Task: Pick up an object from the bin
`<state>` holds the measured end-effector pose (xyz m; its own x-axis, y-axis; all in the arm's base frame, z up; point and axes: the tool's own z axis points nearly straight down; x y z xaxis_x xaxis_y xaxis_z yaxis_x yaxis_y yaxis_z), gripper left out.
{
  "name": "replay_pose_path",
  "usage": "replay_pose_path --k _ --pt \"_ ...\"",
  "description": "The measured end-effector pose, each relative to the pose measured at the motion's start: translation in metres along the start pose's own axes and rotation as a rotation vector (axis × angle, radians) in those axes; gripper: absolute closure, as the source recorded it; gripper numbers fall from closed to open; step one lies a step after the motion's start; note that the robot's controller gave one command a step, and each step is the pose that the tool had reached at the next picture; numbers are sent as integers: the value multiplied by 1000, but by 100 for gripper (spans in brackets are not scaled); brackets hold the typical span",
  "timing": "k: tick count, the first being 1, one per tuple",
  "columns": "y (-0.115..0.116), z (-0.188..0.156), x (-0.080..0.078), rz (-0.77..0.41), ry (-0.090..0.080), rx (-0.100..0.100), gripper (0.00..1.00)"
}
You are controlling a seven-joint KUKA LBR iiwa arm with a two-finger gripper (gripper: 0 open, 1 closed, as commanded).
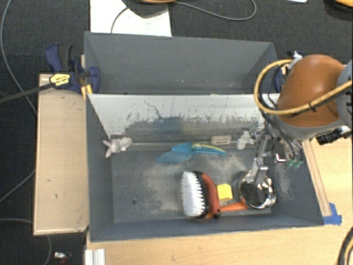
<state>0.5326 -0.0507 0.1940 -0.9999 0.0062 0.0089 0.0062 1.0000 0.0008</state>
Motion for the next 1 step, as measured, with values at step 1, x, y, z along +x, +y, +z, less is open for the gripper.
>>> replay_pose_path --k 1 --pt "0 -4 -2 -2 -8 1 0"
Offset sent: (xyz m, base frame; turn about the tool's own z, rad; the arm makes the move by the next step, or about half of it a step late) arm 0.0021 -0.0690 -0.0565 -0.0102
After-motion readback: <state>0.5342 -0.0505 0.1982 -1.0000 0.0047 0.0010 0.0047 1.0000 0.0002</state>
